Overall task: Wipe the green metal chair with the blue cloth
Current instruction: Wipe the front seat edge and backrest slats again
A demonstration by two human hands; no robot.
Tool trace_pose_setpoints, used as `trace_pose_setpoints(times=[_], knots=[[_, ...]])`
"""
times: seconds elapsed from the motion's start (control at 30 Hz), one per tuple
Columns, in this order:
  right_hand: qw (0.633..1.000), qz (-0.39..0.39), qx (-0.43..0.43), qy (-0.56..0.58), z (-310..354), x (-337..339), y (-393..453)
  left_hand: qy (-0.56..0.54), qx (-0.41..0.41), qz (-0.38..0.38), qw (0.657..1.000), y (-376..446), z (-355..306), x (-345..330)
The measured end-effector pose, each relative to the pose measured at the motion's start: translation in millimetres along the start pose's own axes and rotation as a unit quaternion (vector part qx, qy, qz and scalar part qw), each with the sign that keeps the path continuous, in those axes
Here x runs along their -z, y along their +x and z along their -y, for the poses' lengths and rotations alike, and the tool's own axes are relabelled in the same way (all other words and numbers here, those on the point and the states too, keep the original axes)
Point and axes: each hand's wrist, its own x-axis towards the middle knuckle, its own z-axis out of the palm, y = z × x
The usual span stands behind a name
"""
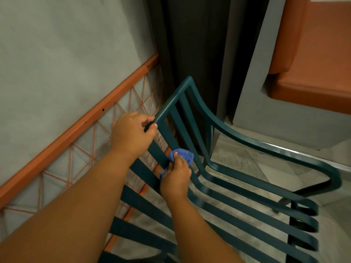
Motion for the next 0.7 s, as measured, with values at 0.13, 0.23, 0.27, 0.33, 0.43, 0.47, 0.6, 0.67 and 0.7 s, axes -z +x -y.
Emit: trace_pose_setpoints(times=[0.13, 0.23, 0.27, 0.33, 0.43, 0.47, 0.6, 0.67, 0.7], knots=[[0.980, 0.052, -0.155, 0.114, -2.3, 22.5, -8.2, -0.014, 0.022, 0.081, 0.996, -18.7, 4.7, 25.0], [0.971, 0.036, -0.078, 0.223, 23.3, 33.2, -36.7, -0.022, 0.046, 0.064, 0.997, -46.6, 20.2, 51.8], [0.974, 0.033, -0.024, 0.222, 36.5, 32.2, -47.7, -0.031, 0.059, 0.052, 0.996, -56.7, 26.4, 58.1], [0.982, 0.023, 0.104, 0.158, 58.8, 18.5, -64.5, -0.039, 0.070, 0.034, 0.996, -74.1, 37.8, 64.1], [0.975, 0.008, 0.212, 0.066, 74.9, -16.0, -77.2, -0.033, 0.065, 0.026, 0.997, -88.4, 46.9, 62.0], [0.975, -0.011, 0.211, 0.063, 71.9, -25.6, -79.8, -0.032, 0.062, 0.022, 0.997, -90.4, 47.5, 60.4], [0.990, -0.058, 0.122, 0.039, 22.2, -49.5, -79.8, -0.044, 0.064, 0.004, 0.997, -91.6, 43.0, 57.1], [0.999, -0.032, 0.030, 0.007, -12.2, -51.7, -76.6, -0.062, 0.070, 0.010, 0.996, -92.0, 41.4, 57.9], [1.000, -0.019, -0.016, -0.002, -25.0, -50.4, -73.8, -0.069, 0.073, 0.016, 0.995, -92.2, 41.5, 58.3]])
